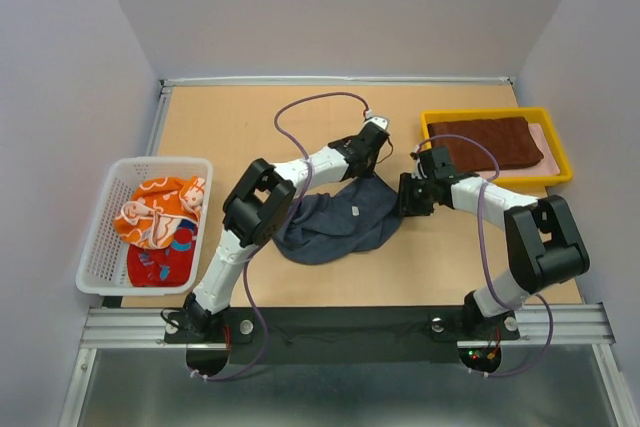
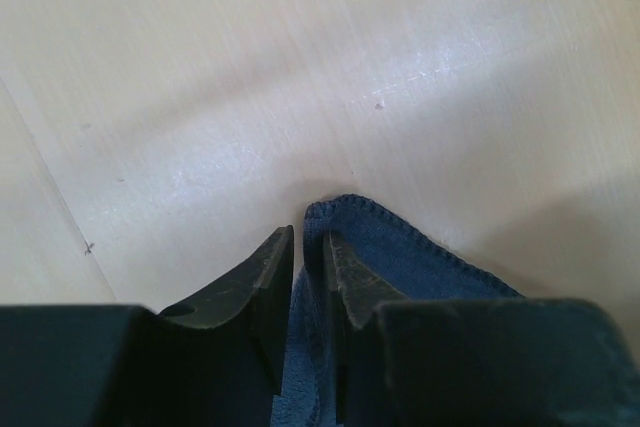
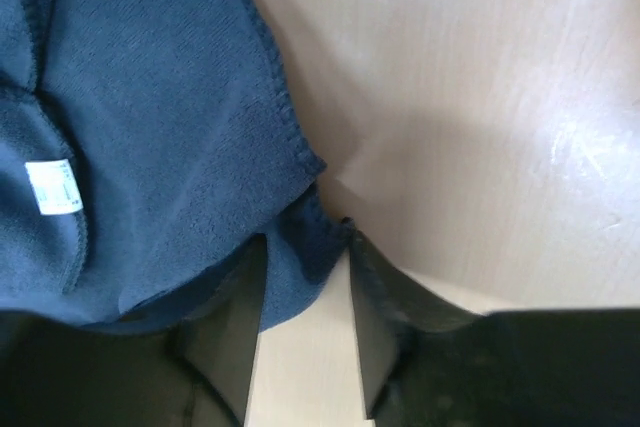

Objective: Fold and stack the towels
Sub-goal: Flatten out the crumpled towel

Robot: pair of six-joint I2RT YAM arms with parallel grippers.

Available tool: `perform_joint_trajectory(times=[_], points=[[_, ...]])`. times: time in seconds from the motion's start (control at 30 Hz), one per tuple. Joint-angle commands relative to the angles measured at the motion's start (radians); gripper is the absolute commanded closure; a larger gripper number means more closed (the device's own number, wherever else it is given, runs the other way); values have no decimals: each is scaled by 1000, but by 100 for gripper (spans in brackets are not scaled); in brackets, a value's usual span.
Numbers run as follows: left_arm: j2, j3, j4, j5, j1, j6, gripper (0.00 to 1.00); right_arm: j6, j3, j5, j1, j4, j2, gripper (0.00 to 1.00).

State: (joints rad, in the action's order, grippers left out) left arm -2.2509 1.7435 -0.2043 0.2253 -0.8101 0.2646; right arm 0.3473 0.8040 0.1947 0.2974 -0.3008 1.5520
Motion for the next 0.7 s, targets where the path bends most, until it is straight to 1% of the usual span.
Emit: perform_joint_trajectory(times=[0.0, 0.13, 0.17, 0.23, 0.27, 0.37, 0.43, 0.5, 0.6, 0.67], points=[[14, 45, 40, 13, 15, -19, 70, 13, -5, -66, 14, 0, 34, 60], [5, 45, 52, -6, 26, -19, 70, 19, -8, -80, 14, 0, 31, 68], [1, 48, 57, -12, 28, -21, 70, 22, -6, -84, 14, -1, 26, 72], [-6, 50, 62, -18, 31, -22, 71, 24, -5, -90, 13, -1, 23, 76], [-10, 51, 65, -24, 35, -21, 71, 24, -2, -93, 14, -3, 17, 80], [-15, 51, 82, -50, 46, -21, 73, 25, 3, -101, 14, -6, 13, 82], [-24, 57, 86, -73, 52, -15, 73, 27, 9, -103, 14, -8, 17, 82], [-29, 56, 89, -92, 55, -8, 66, 27, 12, -101, 14, -9, 20, 83], [-39, 57, 89, -90, 58, -7, 59, 27, 12, -106, 14, -11, 23, 82], [-47, 57, 89, -84, 60, -5, 59, 24, 14, -106, 14, -12, 23, 83]])
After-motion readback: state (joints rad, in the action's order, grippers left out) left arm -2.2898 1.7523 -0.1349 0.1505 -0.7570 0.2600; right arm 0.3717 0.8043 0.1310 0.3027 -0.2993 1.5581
